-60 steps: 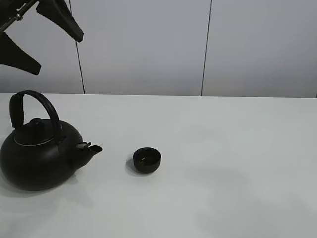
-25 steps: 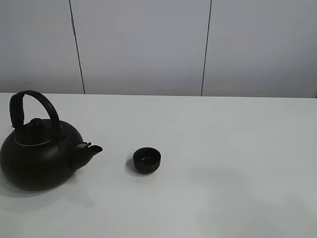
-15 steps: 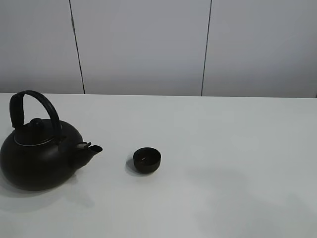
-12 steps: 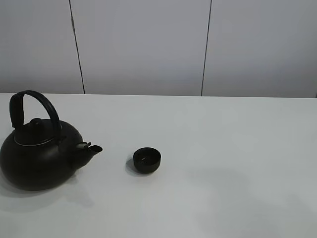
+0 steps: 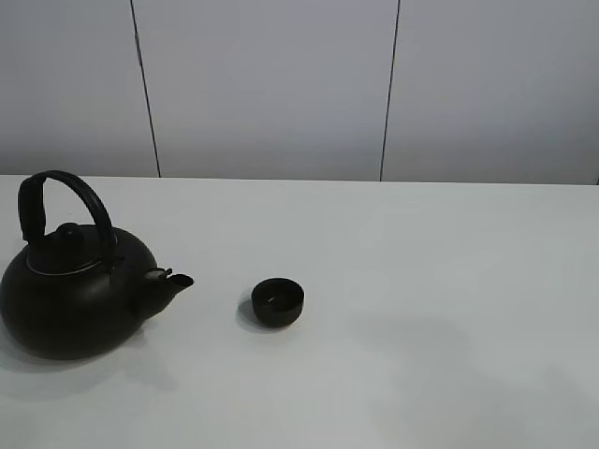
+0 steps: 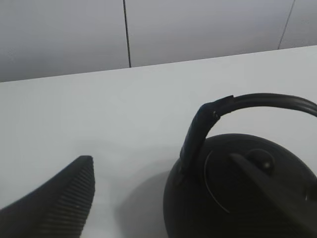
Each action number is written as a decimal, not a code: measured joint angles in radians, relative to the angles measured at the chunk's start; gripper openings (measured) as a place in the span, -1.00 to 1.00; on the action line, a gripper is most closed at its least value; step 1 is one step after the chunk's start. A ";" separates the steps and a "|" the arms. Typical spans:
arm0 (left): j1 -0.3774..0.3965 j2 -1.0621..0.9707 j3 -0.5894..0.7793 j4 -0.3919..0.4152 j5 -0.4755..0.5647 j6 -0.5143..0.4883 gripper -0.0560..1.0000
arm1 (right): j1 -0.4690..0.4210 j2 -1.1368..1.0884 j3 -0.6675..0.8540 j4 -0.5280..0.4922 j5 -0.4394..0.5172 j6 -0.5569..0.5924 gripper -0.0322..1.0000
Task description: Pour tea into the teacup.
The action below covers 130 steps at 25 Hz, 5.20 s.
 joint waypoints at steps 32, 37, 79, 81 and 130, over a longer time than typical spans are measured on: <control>0.029 0.347 -0.257 0.237 -0.129 -0.036 -0.14 | 0.000 0.000 0.000 0.000 -0.001 0.000 0.12; 0.021 0.347 -0.258 0.275 -0.132 -0.025 -0.64 | 0.000 0.000 0.000 0.000 -0.001 0.000 0.12; -0.414 0.076 -0.327 -0.310 0.292 0.124 -0.66 | 0.000 0.000 0.000 0.000 -0.001 0.000 0.12; -0.427 0.076 -0.327 -0.342 0.299 0.157 -0.66 | 0.000 0.000 0.000 0.000 -0.001 0.000 0.12; -0.440 0.146 -0.378 -0.470 0.380 0.430 -0.67 | 0.000 0.000 0.000 0.000 -0.001 0.000 0.12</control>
